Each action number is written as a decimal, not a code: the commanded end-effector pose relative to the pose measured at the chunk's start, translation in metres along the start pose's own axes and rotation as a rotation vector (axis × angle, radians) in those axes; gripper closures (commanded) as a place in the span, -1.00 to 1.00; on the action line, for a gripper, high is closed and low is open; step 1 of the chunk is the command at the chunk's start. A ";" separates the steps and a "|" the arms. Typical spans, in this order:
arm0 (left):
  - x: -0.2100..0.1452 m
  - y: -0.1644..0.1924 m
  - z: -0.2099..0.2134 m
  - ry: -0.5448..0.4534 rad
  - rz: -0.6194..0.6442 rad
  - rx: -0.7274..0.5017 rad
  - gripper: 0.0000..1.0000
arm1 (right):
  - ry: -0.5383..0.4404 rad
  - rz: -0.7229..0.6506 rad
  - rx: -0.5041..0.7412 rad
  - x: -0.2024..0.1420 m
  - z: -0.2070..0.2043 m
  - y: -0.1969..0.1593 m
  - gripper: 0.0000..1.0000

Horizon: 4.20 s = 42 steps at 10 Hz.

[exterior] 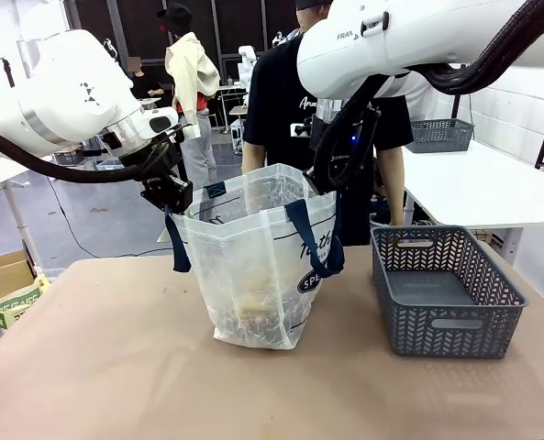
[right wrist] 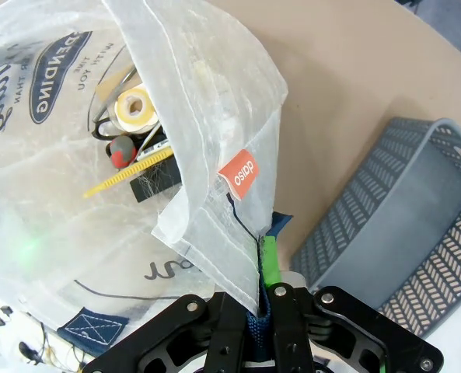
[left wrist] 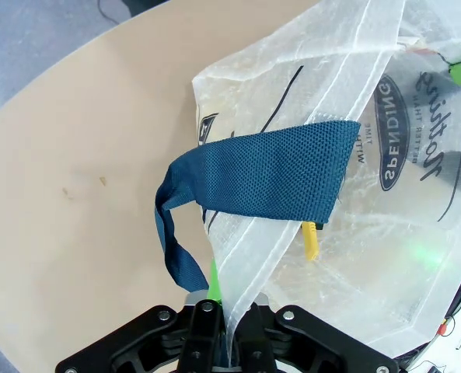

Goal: Transfer purchased items from the store into the shopping bag.
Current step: Move the Reusable shopping bag to the right side of the table.

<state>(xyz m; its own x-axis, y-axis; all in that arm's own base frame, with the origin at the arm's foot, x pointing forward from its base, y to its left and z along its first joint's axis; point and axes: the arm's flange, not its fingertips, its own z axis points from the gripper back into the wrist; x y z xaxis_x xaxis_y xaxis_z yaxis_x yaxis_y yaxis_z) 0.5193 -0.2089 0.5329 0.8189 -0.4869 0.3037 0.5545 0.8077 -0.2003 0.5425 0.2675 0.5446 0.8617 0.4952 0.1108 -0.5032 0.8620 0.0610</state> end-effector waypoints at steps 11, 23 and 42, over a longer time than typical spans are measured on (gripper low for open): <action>0.000 0.000 0.001 -0.002 0.000 0.001 1.00 | -0.001 -0.001 0.000 0.000 0.000 0.000 1.00; 0.000 0.000 0.001 -0.002 0.000 0.001 1.00 | -0.001 -0.001 0.000 0.000 0.000 0.000 1.00; 0.017 -0.066 -0.015 -0.043 0.114 -0.118 1.00 | -0.001 -0.356 0.105 0.063 0.001 0.013 1.00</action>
<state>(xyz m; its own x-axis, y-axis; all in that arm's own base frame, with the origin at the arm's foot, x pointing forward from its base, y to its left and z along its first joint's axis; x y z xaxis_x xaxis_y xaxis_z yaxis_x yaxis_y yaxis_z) 0.5030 -0.2792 0.5322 0.8774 -0.3693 0.3062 0.4642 0.8146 -0.3477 0.5900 0.3099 0.5529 0.9840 0.1677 0.0603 -0.1763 0.9653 0.1925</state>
